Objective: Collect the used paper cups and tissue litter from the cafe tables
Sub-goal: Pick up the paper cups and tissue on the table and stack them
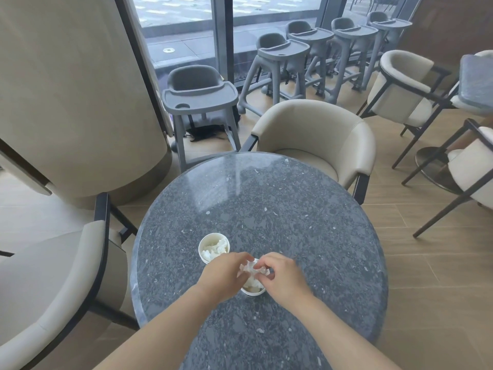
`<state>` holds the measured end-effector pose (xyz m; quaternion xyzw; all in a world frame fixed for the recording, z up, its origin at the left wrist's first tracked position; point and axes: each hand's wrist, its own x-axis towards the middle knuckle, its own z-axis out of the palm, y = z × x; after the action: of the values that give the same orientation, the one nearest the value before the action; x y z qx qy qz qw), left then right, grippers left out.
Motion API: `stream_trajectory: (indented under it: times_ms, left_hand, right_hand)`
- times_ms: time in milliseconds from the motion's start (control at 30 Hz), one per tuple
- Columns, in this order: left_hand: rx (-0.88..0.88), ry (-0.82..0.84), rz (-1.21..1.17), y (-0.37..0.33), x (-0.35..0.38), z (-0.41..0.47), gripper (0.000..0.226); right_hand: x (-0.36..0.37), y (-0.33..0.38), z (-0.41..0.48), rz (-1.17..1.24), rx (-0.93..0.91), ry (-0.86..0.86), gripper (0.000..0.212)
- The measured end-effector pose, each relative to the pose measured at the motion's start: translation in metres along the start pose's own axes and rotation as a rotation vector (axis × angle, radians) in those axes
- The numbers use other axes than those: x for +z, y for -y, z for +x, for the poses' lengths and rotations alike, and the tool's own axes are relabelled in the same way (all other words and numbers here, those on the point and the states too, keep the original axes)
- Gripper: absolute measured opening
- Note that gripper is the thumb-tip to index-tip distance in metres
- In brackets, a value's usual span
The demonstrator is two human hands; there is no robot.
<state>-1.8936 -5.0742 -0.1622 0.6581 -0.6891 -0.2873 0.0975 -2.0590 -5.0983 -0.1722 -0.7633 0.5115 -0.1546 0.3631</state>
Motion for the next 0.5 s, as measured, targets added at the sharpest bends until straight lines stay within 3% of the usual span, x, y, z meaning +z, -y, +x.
stream_trajectory:
  times_ms: [267, 500]
  left_hand:
    - [-0.013, 0.001, 0.02, 0.0042, -0.0054, -0.0058, 0.029]
    - [0.004, 0.031, -0.017, 0.0027, -0.0007, -0.003, 0.045]
  right_hand:
    - [0.0038, 0.0, 0.0004, -0.053, -0.052, 0.042, 0.027]
    - [0.0051, -0.0017, -0.0027, -0.077, -0.048, -0.05, 0.022]
